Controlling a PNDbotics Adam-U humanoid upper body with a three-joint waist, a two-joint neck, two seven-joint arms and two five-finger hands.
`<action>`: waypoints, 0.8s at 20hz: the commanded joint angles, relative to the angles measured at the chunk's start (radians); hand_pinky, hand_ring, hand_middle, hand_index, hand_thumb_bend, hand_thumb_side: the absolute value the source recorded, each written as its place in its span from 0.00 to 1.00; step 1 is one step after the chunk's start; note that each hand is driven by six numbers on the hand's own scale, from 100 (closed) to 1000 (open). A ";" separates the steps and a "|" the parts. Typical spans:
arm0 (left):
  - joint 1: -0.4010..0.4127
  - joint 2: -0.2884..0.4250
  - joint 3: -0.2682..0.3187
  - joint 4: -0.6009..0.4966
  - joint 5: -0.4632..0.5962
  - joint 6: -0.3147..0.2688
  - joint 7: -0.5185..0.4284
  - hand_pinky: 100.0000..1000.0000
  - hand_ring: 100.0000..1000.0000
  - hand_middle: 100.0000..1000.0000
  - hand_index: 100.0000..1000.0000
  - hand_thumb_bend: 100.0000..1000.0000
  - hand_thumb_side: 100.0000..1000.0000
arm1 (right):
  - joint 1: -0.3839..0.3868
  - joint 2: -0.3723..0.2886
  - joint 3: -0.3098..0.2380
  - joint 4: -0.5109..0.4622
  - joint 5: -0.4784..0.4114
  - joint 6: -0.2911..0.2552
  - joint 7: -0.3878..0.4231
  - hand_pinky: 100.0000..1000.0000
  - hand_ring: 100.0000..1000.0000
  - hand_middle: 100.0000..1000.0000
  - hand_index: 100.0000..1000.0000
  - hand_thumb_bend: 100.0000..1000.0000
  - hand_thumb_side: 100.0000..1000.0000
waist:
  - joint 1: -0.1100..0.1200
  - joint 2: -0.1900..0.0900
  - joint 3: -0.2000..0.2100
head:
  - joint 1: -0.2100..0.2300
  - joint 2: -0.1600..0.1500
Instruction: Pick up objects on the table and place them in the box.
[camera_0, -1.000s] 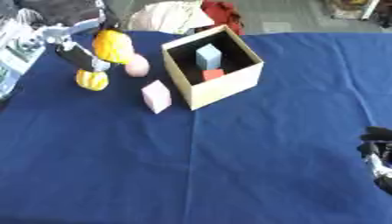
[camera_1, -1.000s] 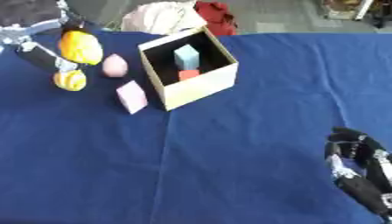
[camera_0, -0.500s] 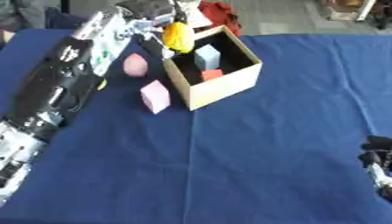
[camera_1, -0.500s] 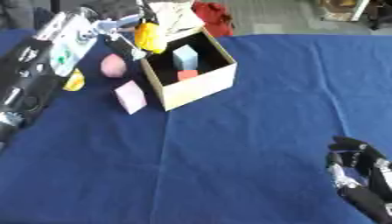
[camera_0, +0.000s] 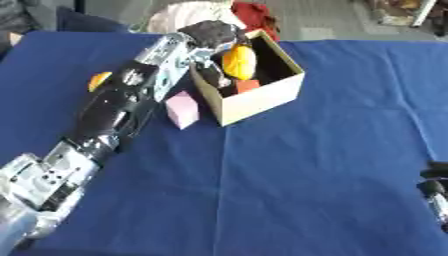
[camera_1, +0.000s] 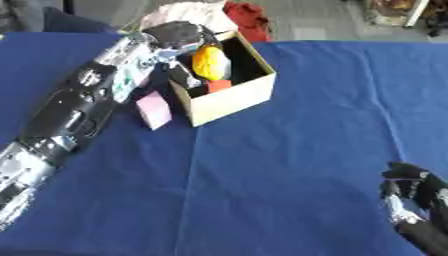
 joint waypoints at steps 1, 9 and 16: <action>-0.023 0.018 0.017 -0.017 -0.002 0.030 0.056 0.81 0.76 0.80 0.92 0.28 0.56 | -0.010 -0.015 -0.002 -0.010 -0.007 -0.003 0.002 0.65 0.62 0.64 0.78 0.00 0.31 | -0.015 -0.029 0.002 | -0.001 -0.010; -0.021 0.054 0.040 -0.041 0.058 0.076 0.136 0.83 0.77 0.83 0.94 0.27 0.67 | -0.009 -0.014 -0.005 -0.010 -0.004 -0.004 0.001 0.65 0.62 0.64 0.78 0.00 0.31 | -0.011 -0.030 0.011 | -0.013 -0.014; 0.024 0.230 0.087 -0.132 0.156 0.097 0.014 0.82 0.76 0.82 0.93 0.30 0.39 | -0.005 -0.021 -0.018 -0.011 0.004 -0.003 -0.011 0.65 0.62 0.64 0.78 0.00 0.32 | 0.007 -0.027 0.034 | -0.044 -0.017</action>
